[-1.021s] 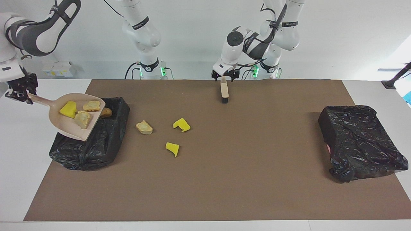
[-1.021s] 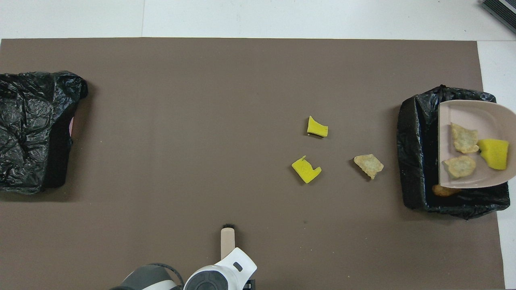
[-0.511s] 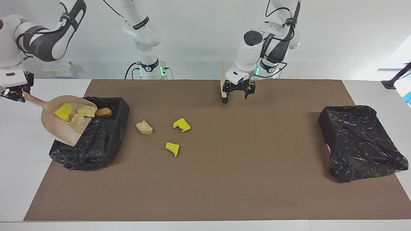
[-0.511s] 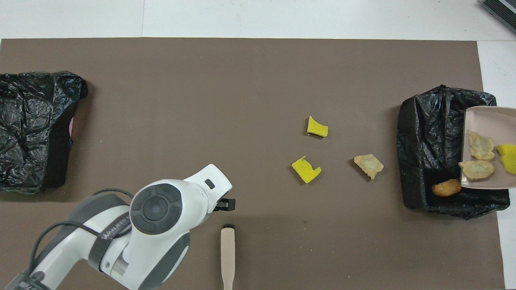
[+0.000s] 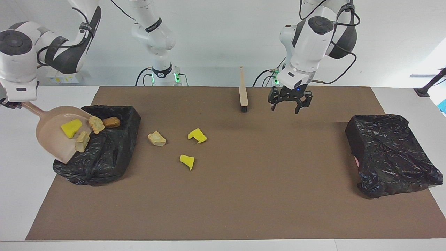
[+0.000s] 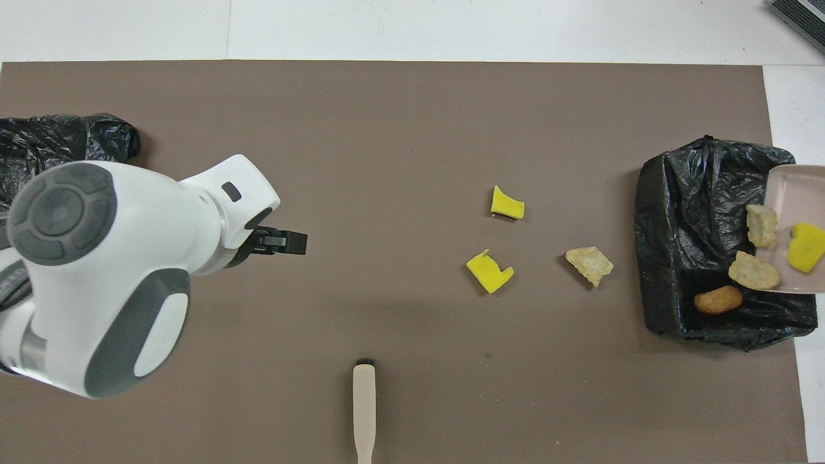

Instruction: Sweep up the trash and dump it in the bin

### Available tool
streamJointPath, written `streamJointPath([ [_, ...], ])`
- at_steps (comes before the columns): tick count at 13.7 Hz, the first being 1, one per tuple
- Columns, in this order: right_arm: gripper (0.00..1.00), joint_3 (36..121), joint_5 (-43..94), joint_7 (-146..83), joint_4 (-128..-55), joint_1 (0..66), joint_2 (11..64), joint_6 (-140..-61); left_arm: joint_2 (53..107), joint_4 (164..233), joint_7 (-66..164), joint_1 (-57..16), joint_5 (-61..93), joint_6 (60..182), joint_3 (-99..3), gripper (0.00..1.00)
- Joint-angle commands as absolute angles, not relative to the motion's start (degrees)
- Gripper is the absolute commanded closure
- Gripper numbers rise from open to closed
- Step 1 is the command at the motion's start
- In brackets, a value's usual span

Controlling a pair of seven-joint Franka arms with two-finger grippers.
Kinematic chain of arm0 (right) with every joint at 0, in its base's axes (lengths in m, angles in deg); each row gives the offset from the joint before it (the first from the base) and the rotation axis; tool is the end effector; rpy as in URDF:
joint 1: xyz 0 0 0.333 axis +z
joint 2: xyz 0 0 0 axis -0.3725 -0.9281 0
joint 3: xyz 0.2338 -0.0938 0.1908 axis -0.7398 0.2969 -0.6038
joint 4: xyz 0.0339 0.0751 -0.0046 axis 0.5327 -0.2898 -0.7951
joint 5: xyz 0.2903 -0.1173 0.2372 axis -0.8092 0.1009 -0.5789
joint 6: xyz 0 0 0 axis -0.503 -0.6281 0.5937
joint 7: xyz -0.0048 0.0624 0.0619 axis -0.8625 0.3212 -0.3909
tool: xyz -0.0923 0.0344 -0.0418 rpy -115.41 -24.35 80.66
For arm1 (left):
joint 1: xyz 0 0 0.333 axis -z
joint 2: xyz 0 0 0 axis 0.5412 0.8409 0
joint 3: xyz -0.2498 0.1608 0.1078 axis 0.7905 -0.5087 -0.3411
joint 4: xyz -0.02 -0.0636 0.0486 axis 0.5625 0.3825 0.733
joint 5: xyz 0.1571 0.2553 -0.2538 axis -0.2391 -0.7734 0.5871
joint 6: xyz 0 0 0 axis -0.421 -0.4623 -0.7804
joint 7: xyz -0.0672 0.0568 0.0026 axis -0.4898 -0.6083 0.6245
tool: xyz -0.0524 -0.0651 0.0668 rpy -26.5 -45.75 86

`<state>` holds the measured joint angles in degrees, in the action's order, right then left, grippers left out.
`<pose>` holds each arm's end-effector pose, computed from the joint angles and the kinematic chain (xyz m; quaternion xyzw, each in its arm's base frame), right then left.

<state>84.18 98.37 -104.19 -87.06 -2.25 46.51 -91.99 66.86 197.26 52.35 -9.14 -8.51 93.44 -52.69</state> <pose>0.5440 -0.2772 0.5320 0.7613 0.5494 -0.2513 0.2353 0.5153 -0.2112 0.5420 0.9946 -0.0856 0.0513 0.0270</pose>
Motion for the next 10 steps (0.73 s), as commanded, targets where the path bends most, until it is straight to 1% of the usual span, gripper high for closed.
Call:
streamJointPath([
  [1, 1.00, 83.94, 103.45, -99.95, -87.39, 0.41, 48.19, -88.81, 68.39, 191.12, 56.14, -12.80, -10.41, 88.35, -52.03, 0.00],
  [3, 1.00, 83.59, 104.07, -99.95, -87.30, 1.21, 49.42, -87.31, 68.21, 187.60, 58.07, -15.00, -10.41, 84.49, -52.03, 0.00],
  [5, 1.00, 83.41, 107.04, -100.03, -87.03, 3.66, 50.48, -84.51, 68.12, 183.30, 61.84, -17.72, -9.88, 78.61, -52.21, 0.00],
  [8, 1.00, 83.23, 109.15, -101.52, -87.03, 5.33, 52.76, -83.09, 67.86, 178.64, 63.18, -19.23, -9.79, 71.14, -52.65, 0.00],
  [10, 1.00, 83.23, 113.80, -102.06, -87.03, 8.66, 53.47, -81.08, 67.42, 177.74, 63.36, -19.40, -9.62, 67.61, -52.73, 0.00],
])
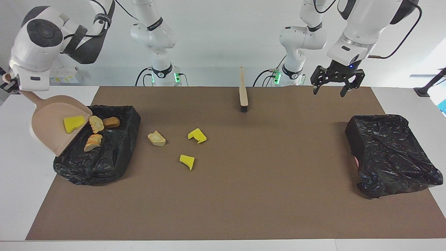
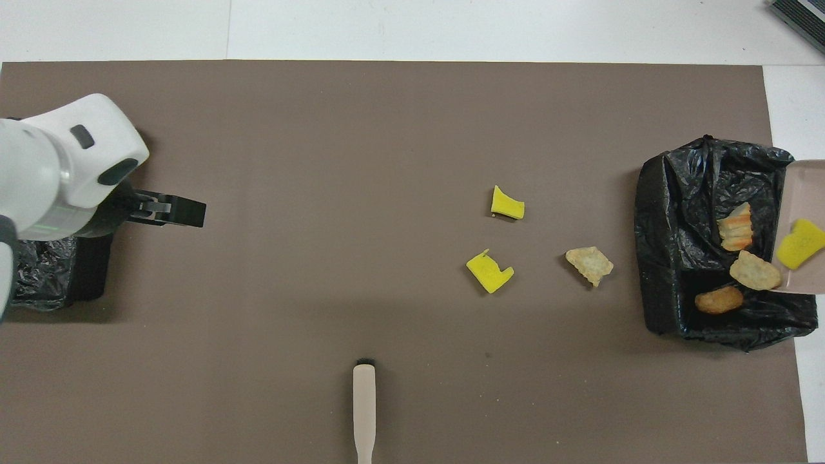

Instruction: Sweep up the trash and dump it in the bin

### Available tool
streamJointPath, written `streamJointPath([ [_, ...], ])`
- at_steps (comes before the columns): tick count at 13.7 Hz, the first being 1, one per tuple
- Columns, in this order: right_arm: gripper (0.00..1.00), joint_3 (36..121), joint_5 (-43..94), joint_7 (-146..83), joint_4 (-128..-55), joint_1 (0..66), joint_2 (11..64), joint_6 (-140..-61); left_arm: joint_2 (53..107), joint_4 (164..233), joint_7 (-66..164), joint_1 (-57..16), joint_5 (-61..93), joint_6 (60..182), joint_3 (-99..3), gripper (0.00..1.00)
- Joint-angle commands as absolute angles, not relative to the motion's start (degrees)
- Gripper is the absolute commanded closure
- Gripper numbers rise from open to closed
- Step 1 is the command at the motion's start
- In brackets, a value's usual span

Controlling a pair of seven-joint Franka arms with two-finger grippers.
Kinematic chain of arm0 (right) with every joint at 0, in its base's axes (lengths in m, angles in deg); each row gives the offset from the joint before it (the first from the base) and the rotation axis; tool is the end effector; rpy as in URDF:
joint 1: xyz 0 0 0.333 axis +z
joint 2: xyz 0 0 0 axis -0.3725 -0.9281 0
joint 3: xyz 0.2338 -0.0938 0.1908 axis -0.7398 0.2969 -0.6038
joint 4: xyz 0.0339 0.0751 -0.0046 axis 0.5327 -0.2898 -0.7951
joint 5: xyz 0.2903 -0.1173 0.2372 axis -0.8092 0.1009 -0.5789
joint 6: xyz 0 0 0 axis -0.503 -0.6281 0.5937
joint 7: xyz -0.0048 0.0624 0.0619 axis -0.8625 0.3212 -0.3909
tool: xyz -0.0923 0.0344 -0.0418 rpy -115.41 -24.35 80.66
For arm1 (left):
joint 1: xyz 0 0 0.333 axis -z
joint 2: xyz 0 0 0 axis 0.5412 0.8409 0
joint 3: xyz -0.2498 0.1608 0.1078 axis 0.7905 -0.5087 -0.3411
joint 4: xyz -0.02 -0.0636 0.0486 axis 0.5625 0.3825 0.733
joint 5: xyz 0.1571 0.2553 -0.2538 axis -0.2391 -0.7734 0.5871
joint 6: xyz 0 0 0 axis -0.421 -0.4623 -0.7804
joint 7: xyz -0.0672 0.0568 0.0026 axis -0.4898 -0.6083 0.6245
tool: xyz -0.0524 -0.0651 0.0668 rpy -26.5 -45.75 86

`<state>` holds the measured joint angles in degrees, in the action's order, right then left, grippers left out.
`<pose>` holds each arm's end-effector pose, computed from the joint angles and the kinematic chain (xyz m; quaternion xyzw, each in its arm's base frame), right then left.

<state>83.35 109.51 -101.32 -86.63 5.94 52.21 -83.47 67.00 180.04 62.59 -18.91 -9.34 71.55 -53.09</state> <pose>0.5423 -0.2023 0.5978 0.7132 0.5434 -0.3109 0.3153 0.5245 -0.1117 0.6497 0.9959 -0.0896 0.0144 0.0059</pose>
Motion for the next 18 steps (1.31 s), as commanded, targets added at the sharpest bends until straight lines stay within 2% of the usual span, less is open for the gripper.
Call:
streamJointPath([
  [1, 1.00, 83.15, 116.78, -101.97, -87.29, 10.77, 53.91, -79.67, 67.33, 177.22, 63.53, -19.66, -9.62, 66.38, -53.00, 0.00],
  [7, 1.00, 82.62, 117.09, -100.30, -93.80, 12.55, 57.43, -82.47, 67.86, 173.97, 65.36, -23.35, -6.19, 61.70, -53.61, 0.00],
  [10, 1.00, 82.62, 114.28, -100.82, -91.00, 12.90, 56.81, -81.50, 67.95, 173.70, 70.73, -26.34, -6.36, 61.80, -53.70, 0.00],
  [18, 1.00, 83.41, 86.44, -91.45, -90.20, 11.85, 57.43, -79.06, 67.24, 173.96, 70.65, -26.87, -7.07, 65.22, -53.61, 0.00],
])
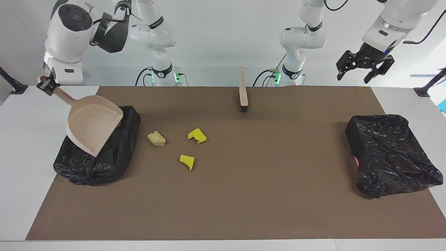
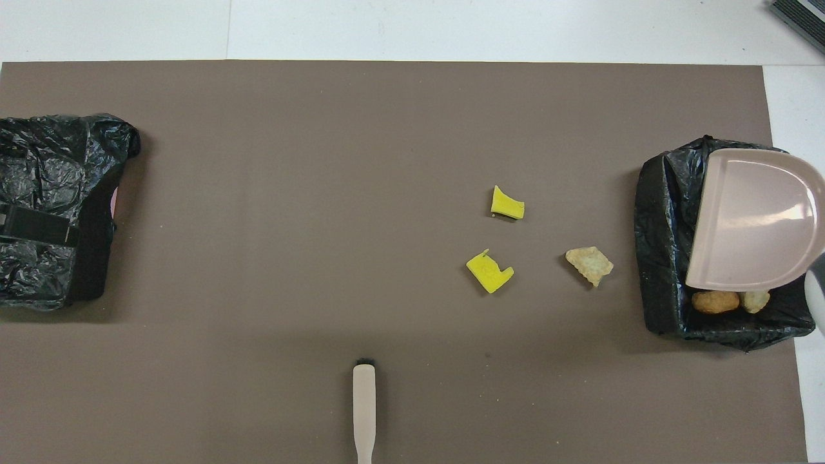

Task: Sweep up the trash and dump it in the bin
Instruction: 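Lift the dustpan out of the bin and carry it back with the right gripper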

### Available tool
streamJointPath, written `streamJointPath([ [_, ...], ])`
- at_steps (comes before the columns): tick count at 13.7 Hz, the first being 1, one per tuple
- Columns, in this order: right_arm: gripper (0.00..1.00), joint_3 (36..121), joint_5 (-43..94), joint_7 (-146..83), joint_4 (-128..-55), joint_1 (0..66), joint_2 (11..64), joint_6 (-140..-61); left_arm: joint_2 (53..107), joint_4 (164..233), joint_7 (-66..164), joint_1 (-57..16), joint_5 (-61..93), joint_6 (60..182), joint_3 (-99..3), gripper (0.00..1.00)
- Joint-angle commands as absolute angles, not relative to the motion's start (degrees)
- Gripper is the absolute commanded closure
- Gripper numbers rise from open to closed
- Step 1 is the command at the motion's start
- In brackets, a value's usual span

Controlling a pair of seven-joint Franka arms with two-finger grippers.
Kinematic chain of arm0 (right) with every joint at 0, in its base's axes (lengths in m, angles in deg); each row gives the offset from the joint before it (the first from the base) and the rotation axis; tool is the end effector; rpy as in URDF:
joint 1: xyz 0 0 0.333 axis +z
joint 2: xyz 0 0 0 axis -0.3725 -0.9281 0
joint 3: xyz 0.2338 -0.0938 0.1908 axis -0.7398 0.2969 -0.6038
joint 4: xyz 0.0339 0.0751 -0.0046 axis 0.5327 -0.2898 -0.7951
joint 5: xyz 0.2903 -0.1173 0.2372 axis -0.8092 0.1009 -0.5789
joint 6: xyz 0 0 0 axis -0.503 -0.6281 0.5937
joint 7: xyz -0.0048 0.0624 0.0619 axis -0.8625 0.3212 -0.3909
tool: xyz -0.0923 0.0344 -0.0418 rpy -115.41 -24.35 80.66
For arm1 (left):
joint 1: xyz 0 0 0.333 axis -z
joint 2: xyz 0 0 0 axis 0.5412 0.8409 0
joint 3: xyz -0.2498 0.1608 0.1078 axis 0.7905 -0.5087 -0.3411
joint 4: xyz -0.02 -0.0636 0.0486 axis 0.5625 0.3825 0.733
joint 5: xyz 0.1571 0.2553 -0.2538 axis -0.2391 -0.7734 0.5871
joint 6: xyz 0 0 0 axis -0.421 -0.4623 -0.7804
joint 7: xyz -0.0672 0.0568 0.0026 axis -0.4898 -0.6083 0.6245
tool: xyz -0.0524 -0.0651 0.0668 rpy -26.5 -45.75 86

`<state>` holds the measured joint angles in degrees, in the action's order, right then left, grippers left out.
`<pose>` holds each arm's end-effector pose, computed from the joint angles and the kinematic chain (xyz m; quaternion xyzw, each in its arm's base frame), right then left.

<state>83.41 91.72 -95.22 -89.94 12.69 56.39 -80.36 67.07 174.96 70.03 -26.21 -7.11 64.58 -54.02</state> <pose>0.5335 -0.1170 0.5878 0.7783 0.5490 -0.2003 0.2295 0.5214 -0.0389 0.6795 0.9960 -0.0857 -0.0017 0.0238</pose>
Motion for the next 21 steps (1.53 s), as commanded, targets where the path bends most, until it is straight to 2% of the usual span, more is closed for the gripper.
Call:
streamJointPath([
  [1, 1.00, 83.41, 83.88, -87.85, -90.28, 11.93, 57.60, -77.91, 67.33, 173.88, 70.74, -26.87, -6.98, 65.22, -53.53, 0.00],
  [5, 1.00, 82.44, 73.95, -68.44, -90.81, 12.99, 58.31, -73.51, 67.07, 173.96, 70.65, -26.87, -6.89, 65.31, -53.53, 0.00],
  [11, 1.00, 81.83, 63.05, -42.59, -91.95, 21.85, 56.47, -74.12, 66.45, 174.40, 70.56, -26.61, -6.72, 65.13, -53.35, 0.00],
  [15, 1.00, 81.83, 56.89, -27.04, -91.78, 28.79, 52.60, -79.12, 66.37, 174.49, 70.21, -26.70, -6.72, 64.96, -53.35, 0.00],
  [21, 1.00, 81.83, 51.34, -11.02, -91.17, 39.95, 45.40, -91.85, 66.37, 174.49, 70.21, -26.79, -6.80, 64.61, -53.35, 0.00],
])
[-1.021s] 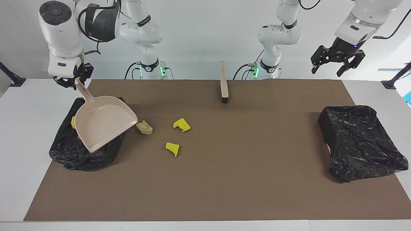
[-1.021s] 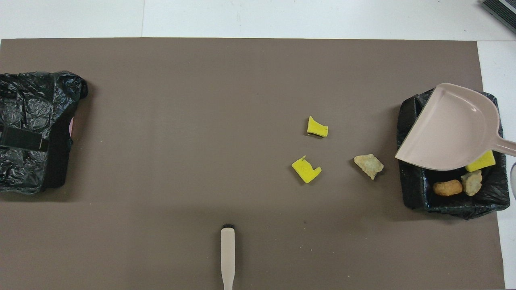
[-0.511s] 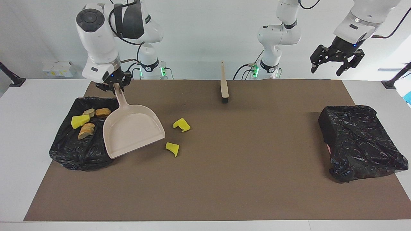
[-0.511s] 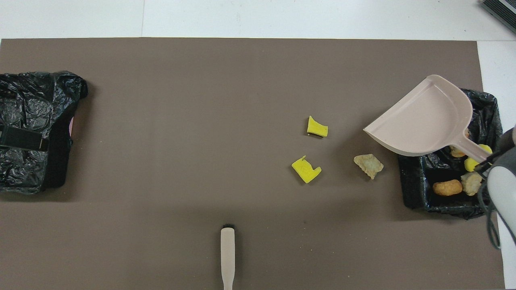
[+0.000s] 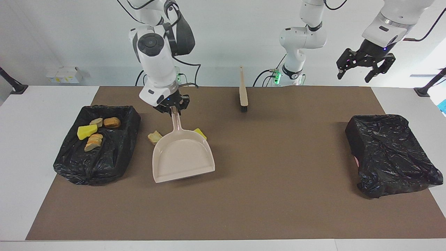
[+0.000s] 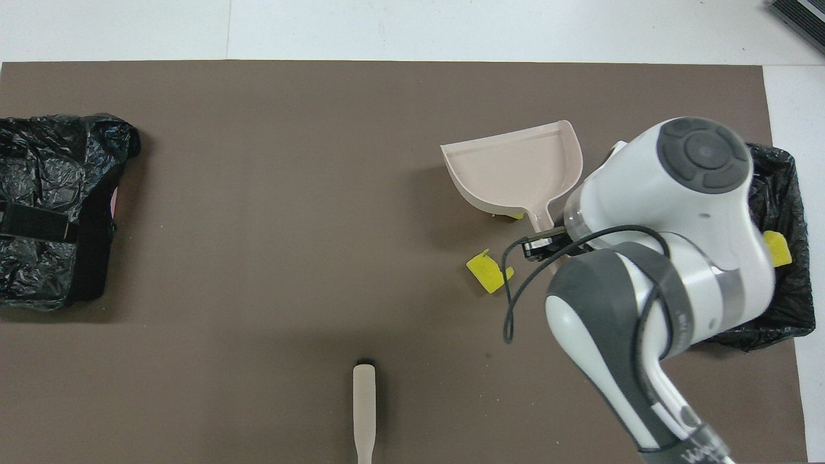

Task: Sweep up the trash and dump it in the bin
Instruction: 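Lift the dustpan out of the bin and carry it back with the right gripper, then set the dustpan down and release it with the right gripper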

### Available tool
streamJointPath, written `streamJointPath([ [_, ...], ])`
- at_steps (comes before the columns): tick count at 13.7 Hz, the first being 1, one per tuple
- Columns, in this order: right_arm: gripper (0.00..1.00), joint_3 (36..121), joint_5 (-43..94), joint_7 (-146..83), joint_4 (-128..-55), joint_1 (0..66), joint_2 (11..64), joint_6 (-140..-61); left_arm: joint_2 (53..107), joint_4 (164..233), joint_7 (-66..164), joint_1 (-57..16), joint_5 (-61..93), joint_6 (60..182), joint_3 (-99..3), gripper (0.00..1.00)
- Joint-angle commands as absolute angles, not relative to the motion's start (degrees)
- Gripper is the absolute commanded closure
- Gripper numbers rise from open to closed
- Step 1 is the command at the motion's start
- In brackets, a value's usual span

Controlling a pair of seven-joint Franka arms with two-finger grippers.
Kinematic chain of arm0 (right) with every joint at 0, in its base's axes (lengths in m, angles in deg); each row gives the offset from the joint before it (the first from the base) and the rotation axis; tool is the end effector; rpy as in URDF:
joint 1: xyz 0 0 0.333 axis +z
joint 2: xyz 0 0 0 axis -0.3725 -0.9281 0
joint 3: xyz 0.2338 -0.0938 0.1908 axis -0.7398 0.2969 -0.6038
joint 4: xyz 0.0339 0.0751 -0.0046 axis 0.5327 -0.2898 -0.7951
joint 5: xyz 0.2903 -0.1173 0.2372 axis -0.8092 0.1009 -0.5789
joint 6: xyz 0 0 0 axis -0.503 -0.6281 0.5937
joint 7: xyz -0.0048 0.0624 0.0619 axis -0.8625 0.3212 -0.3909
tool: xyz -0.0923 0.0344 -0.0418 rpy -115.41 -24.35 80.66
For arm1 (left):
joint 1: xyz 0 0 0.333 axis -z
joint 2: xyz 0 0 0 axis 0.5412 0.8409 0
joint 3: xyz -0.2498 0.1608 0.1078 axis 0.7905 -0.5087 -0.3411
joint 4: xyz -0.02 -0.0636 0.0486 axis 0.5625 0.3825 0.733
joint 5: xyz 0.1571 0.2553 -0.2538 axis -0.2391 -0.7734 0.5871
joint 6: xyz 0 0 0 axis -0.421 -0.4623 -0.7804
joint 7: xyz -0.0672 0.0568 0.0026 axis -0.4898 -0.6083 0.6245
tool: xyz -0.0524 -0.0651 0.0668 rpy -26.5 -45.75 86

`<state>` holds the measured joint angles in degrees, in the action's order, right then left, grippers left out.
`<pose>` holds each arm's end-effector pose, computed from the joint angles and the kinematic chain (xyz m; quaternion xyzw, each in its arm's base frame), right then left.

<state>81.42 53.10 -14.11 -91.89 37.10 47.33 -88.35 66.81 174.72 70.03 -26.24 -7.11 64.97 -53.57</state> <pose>0.5470 0.1996 0.4768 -0.9953 -0.0850 0.0421 0.0187 0.5201 -0.0427 0.6844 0.9957 -0.0894 0.0060 0.0236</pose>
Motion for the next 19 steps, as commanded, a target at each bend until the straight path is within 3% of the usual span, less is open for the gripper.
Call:
streamJointPath([
  [1, 1.00, 81.83, 50.55, -7.69, -90.90, 41.97, 44.52, -93.88, 66.37, 174.49, 70.21, -26.79, -6.80, 64.61, -53.35, 0.00],
  [5, 1.00, 81.91, 50.80, 5.76, -87.39, 50.76, 36.45, -103.11, 66.37, 174.49, 70.21, -26.87, -6.80, 64.52, -53.44, 0.00],
  [9, 1.00, 82.35, 54.57, 18.07, -77.56, 57.71, 24.50, -107.42, 66.37, 174.49, 70.21, -26.79, -6.80, 64.61, -53.44, 0.00],
  [13, 1.00, 82.18, 57.31, 20.02, -75.69, 59.57, 21.57, -109.53, 66.37, 174.58, 70.21, -26.79, -6.80, 64.34, -53.44, 0.00],
  [14, 0.65, 82.09, 57.23, 19.94, -75.69, 59.48, 21.57, -109.54, 66.37, 174.58, 70.21, -26.79, -6.72, 64.43, -53.44, 0.00],
  [15, 0.01, 82.18, 57.31, 19.85, -75.87, 59.31, 21.83, -109.63, 66.37, 174.58, 70.21, -26.87, -6.80, 64.52, -53.44, 0.00],
  [19, 0.00, 82.09, 57.31, 20.02, -77.45, 59.57, 27.53, -104.55, 66.37, 174.58, 70.30, -26.79, -6.80, 64.87, -53.44, 0.00],
])
